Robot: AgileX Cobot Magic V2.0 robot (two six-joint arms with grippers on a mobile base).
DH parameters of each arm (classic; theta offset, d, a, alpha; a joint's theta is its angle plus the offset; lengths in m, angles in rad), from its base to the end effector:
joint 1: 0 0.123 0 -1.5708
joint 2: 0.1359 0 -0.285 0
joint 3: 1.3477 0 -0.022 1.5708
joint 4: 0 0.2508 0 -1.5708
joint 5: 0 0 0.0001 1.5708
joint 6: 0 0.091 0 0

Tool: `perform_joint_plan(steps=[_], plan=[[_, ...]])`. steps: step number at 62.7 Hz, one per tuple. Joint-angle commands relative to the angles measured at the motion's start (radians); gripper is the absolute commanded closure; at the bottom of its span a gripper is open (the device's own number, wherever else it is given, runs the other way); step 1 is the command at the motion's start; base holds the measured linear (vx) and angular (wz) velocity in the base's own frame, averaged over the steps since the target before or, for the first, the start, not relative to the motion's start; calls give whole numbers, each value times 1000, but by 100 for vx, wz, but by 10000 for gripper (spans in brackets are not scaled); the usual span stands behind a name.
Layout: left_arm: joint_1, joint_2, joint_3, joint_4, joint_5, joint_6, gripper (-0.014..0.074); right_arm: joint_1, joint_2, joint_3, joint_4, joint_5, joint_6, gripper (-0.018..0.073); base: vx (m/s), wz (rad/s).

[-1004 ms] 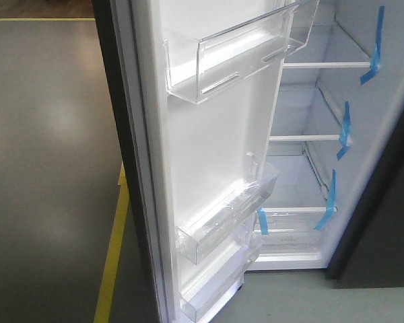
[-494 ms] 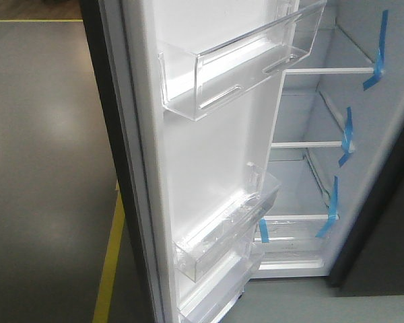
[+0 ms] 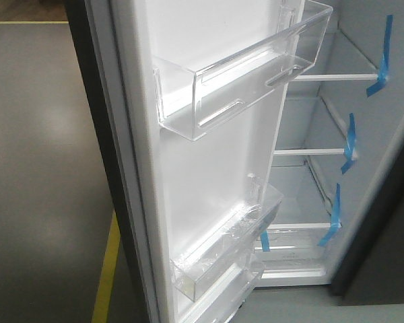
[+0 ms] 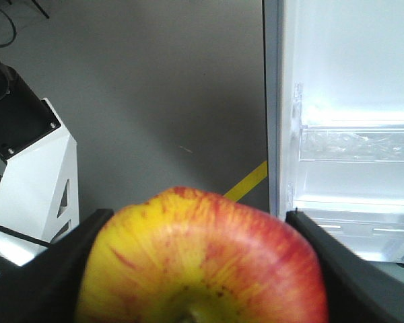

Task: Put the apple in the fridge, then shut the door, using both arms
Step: 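Raise the right gripper with the apple over the upper door bin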

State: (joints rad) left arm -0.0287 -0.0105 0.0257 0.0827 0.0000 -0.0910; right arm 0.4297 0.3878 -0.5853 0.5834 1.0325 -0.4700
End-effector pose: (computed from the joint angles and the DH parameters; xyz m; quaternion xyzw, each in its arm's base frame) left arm 0.0566 -0.0016 0.2051 0.0069 0.6812 -0.0135 0.7320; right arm 0.0282 0.0603 0.3075 -0.3489 0.8063 0.2775 0.3888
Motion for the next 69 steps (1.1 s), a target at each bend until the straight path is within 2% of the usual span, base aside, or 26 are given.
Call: perform_joint_plan(steps=[1,69], plan=[[-3,-16,28,-7,-77,-4,603,1,7,-27,42,-52,0,239,7,0],[-3,-16,28,-7,-77,-4,603,1,7,-27,43,-42,0,239,2,0]])
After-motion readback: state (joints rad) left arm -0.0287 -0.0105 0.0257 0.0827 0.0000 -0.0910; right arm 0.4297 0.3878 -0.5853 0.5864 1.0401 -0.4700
